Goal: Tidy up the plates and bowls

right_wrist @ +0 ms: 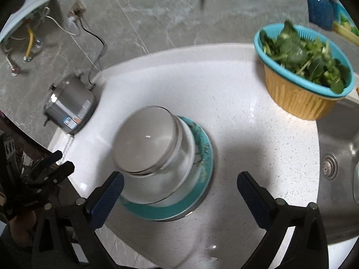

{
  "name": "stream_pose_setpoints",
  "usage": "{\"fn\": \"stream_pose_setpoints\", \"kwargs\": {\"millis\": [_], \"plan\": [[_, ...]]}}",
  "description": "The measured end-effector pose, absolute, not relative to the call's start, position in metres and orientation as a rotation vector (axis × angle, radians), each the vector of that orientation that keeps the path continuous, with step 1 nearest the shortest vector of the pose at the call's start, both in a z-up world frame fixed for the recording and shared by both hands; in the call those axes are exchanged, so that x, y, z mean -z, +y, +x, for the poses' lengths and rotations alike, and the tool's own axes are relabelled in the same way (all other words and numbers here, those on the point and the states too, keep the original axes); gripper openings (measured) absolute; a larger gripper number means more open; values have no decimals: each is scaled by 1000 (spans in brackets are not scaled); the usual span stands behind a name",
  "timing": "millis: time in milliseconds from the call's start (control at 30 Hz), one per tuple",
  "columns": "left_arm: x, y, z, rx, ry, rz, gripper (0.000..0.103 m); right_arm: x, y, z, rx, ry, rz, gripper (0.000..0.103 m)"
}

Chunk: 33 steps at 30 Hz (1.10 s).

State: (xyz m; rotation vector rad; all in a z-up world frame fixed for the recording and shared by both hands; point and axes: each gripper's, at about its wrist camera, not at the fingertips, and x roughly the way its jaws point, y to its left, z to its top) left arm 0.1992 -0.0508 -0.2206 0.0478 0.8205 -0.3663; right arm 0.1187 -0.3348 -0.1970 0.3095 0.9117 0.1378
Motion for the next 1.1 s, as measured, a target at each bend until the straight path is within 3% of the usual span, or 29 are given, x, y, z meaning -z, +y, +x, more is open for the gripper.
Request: {"fn": "stream_pose_setpoints", "kwargs": {"millis": [433,700,1100], "plan": [[127,-27,90,175,698,42,103,112,-285,44,-145,629,205,103],[110,-32,63,72,751,-52,103,81,-285,16,-84,563,118,103],[102,-105,40,139,799,-30,103,72,-325,-9,-151,556,220,103]]}}
